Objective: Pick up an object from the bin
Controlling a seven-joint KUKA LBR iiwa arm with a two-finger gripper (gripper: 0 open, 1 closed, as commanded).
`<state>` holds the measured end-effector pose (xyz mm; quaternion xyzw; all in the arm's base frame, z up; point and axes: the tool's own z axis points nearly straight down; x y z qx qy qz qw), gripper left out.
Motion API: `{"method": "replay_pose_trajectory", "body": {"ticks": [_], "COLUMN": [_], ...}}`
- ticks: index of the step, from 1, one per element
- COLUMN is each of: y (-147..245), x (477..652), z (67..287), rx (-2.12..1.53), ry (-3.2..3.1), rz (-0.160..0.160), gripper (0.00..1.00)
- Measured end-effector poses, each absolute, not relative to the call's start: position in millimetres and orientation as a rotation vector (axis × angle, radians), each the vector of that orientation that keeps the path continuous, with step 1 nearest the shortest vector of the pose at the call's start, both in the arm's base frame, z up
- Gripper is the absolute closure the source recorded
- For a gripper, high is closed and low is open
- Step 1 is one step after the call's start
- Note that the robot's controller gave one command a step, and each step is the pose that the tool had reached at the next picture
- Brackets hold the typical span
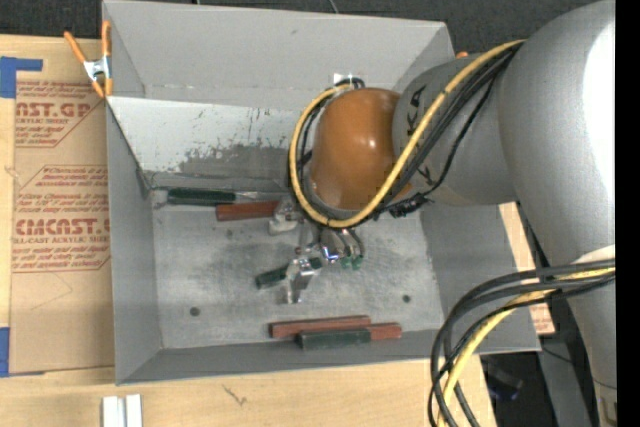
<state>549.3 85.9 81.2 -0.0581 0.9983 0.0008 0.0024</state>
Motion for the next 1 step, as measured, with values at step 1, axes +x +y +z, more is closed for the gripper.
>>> {"method": "replay_pose_trajectory", "body": {"ticks": [1], "y": [95.7], "x": [540.9], "z": [77.7], "rx": [-0.402], "ry": [3.089], "rz": [-0.005], "gripper": [1.0]}}
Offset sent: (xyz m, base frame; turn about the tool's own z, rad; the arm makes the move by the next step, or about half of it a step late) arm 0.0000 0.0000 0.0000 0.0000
